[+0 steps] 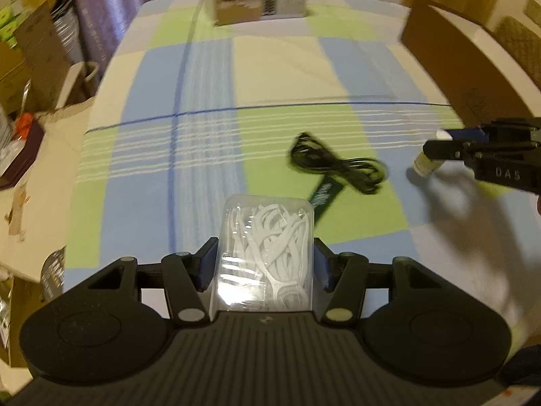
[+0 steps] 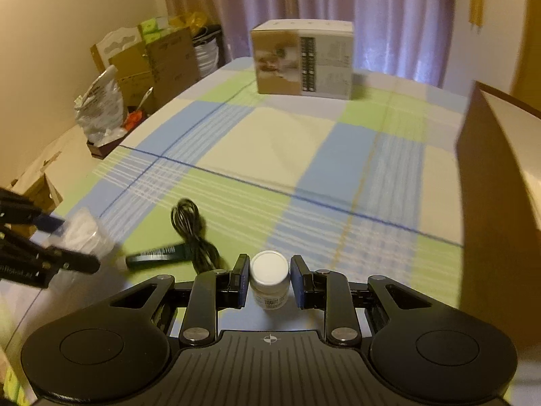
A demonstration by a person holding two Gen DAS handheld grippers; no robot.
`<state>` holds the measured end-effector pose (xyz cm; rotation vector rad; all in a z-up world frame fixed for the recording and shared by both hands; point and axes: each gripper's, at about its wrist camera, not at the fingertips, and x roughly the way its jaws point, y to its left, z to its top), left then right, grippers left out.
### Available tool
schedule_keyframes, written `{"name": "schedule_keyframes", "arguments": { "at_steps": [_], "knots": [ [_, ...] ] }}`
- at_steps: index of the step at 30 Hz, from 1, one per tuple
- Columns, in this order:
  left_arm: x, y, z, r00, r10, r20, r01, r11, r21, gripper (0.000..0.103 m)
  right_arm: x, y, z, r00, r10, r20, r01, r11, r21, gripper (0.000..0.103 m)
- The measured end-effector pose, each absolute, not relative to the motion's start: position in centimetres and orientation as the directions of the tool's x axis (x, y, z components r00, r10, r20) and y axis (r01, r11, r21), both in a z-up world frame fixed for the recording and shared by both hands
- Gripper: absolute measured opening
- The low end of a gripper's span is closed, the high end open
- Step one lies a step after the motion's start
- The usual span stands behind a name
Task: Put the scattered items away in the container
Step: 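Grasp the floss-pick box with the left tool while the right tool grasps the white pill bottle, then carry the floss-pick box and pill bottle with both tools over the brown box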
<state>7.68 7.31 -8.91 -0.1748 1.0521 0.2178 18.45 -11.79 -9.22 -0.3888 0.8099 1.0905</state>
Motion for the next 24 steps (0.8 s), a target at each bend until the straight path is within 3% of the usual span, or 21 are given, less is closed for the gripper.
{"name": "schedule_keyframes", "arguments": {
  "at_steps": [14,24],
  "knots": [
    [13.6,-6.0,-10.5,0.484,-0.154,-0.862,0.138,0.985,-0.099,0.052,19.5,-24.7,-9.1,0.345,0.501,-0.793,-0.764,0.641,0.073,0.023],
    [15.4,-10.1,-12.9,0.457,-0.153,-0.876,0.198,0.978,-0.067,0.052,19.2,-28.6,-9.5,0.338,0.475,-0.812,-0.731,0.676,0.09,0.025]
  ]
}}
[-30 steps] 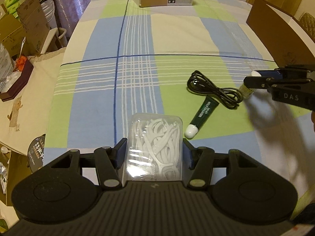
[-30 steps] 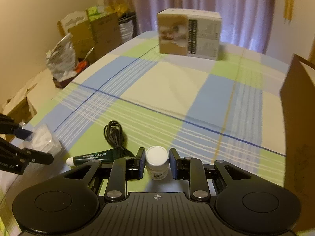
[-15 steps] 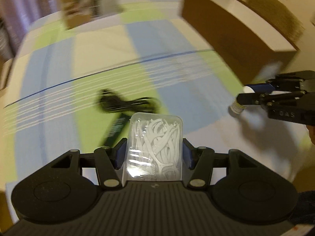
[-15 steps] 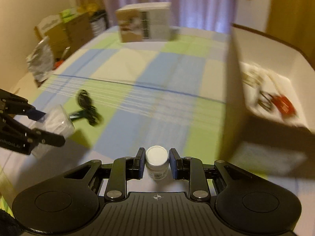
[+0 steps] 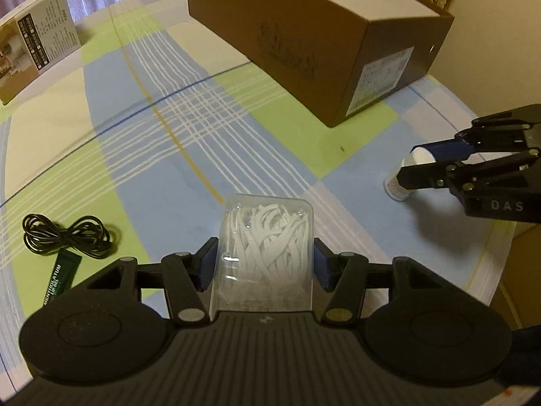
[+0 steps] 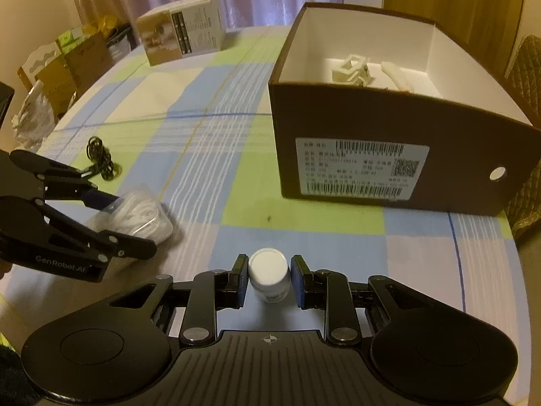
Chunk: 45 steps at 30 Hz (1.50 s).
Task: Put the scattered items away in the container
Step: 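Carry the floss-pick box and pill bottle with both tools over the brown box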
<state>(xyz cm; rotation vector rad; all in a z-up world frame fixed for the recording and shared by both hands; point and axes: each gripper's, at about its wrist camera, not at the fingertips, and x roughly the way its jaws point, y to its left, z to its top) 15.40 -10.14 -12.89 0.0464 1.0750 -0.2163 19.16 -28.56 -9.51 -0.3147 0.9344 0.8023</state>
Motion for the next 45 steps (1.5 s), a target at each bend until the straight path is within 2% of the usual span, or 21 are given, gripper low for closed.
{"name": "schedule_keyframes", "arguments": {
  "at_steps": [4,8,14,16,28,33,45],
  "knots": [
    [15.4,-10.1,-13.1,0.449,-0.142,-0.882,0.182,0.981,-0.066,0.052,19.2,-28.0,-10.3,0.305,0.449,-0.84,-0.754,0.653,0.076,0.033],
    [15.6,-10.2,-13.1,0.45,-0.129,-0.884,0.165,0.984,-0.059,0.052,19.3,-27.8,-10.6,0.29,0.445,-0.847,-0.767,0.638,0.073,0.033],
    [15.7,-10.5,-13.2,0.459,-0.11,-0.881,0.14,0.989,-0.051,0.052,19.4,-27.6,-11.1,0.285,0.435,-0.854,-0.786,0.616,0.051,0.033],
    [15.7,-10.6,-13.3,0.463,-0.104,-0.88,0.132,0.99,-0.047,0.052,19.3,-27.7,-11.0,0.288,0.439,-0.851,-0.791,0.61,0.047,0.025],
    [15.9,-11.4,-13.6,0.472,-0.064,-0.879,0.111,0.994,-0.013,0.054,20.1,-29.0,-9.8,0.278,0.47,-0.838,-0.804,0.592,0.065,0.024],
    [15.8,-11.7,-13.3,0.458,-0.075,-0.886,0.113,0.993,-0.026,0.052,20.7,-30.1,-9.1,0.262,0.483,-0.836,-0.804,0.588,0.088,0.024],
    [14.7,-13.1,-9.3,0.508,-0.089,-0.857,0.086,0.995,-0.052,0.052,22.8,-33.7,-6.6,0.239,0.535,-0.81,-0.798,0.583,0.149,0.024]
  ]
}}
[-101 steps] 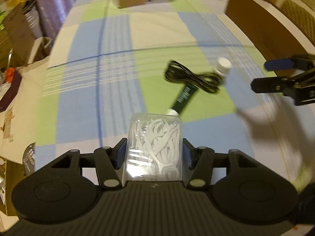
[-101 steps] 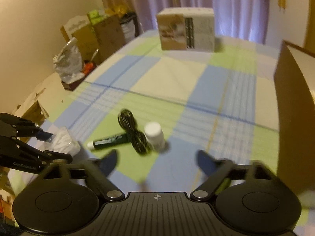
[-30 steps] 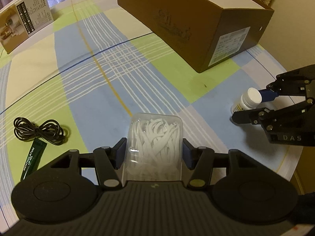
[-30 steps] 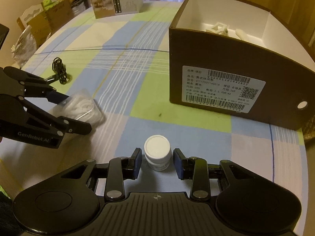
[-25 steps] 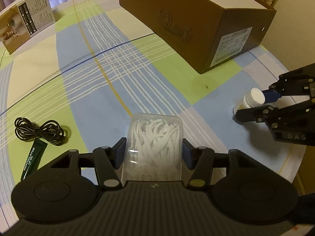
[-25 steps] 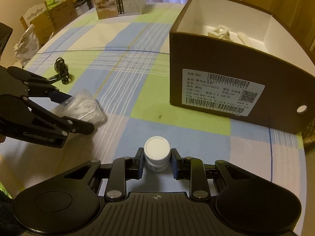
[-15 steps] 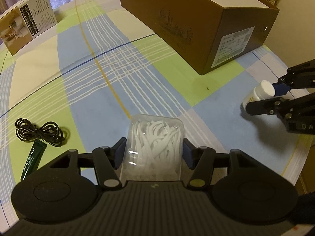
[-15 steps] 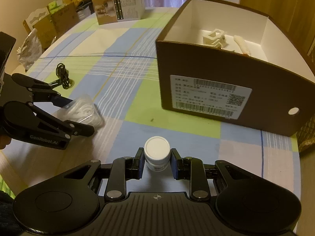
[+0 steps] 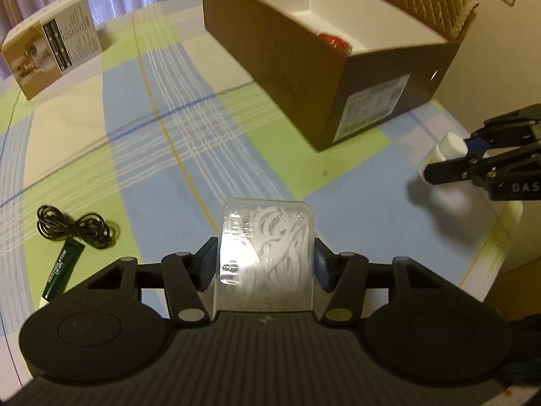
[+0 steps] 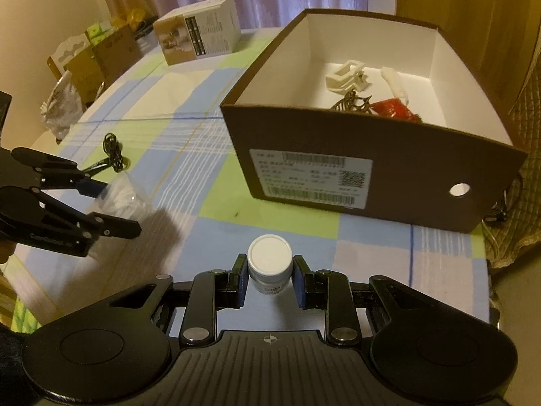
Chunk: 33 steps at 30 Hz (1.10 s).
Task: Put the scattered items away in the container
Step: 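Carry the floss-pick box and pill bottle with both tools over the brown box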
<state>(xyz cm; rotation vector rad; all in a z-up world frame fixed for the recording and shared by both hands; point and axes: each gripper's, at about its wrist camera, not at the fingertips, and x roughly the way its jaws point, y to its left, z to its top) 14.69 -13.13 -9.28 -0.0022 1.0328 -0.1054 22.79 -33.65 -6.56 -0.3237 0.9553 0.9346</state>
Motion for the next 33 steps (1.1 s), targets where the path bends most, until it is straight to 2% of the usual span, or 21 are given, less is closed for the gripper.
{"name": "schedule_keyframes", "arguments": {
  "at_steps": [16,27,33],
  "knots": [
    [17.9,-17.0,-1.9,0.647,-0.176,-0.742,0.146,0.984,-0.106,0.052,26.7,-35.9,-0.7,0.264,0.658,-0.705,-0.794,0.563,0.229,0.024],
    [23.1,-18.7,0.4,0.684,-0.236,-0.69,0.202,0.97,-0.131,0.052,31.0,-37.1,1.8,0.339,0.679,-0.652,-0.778,0.592,0.212,0.025],
    [26.5,-19.6,0.3,0.67,-0.264,-0.694,0.224,0.963,-0.15,0.052,34.2,-36.8,1.9,0.363,0.659,-0.659,-0.781,0.601,0.171,0.025]
  ]
}}
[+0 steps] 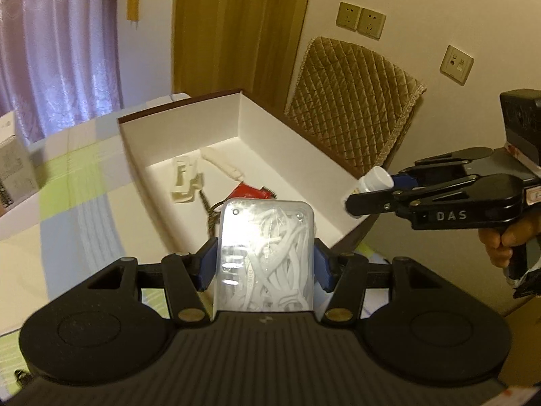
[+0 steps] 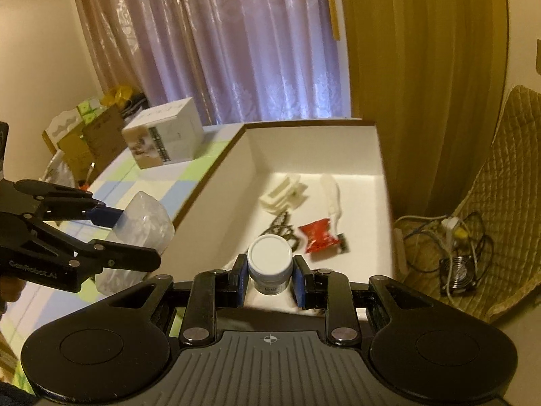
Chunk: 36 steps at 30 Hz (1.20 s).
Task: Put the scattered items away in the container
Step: 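Carry the floss-pick box and pill bottle with both tools over the brown box, then open both tools to drop the floss-pick box and pill bottle into the box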
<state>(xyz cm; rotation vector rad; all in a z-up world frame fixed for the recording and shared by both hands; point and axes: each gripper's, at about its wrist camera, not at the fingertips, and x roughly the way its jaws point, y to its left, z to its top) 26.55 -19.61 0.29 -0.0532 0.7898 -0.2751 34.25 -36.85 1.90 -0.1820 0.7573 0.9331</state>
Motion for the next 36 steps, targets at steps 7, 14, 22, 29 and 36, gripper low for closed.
{"name": "schedule_keyframes", "arguments": {
  "at_steps": [7,14,22,29,36],
  "knots": [
    [31.1,-20.2,-0.9,0.635,-0.284,-0.719,0.223,0.958,-0.181,0.052,37.5,-35.6,0.6,0.332,0.635,-0.697,-0.827,0.552,0.109,0.025],
    [36.4,-20.2,-3.8,0.572,-0.256,-0.779,0.136,0.966,-0.218,0.052,40.7,-32.7,-2.3,0.299,0.596,-0.746,-0.88,0.474,0.027,0.025],
    [40.1,-19.7,-7.6,0.495,-0.223,-0.84,0.024,0.97,-0.243,0.052,43.7,-30.7,-5.6,0.26,0.506,-0.823,-0.912,0.408,-0.037,0.025],
    [41.6,-20.2,-9.1,0.462,-0.199,-0.864,-0.008,0.973,-0.229,0.052,44.0,-29.8,-6.6,0.248,0.48,-0.842,-0.93,0.36,-0.069,0.025],
    [42.6,-20.0,-10.3,0.434,-0.22,-0.874,-0.044,0.963,-0.264,0.052,44.1,-29.2,-7.0,0.254,0.459,-0.851,-0.939,0.329,-0.103,0.025]
  ]
}}
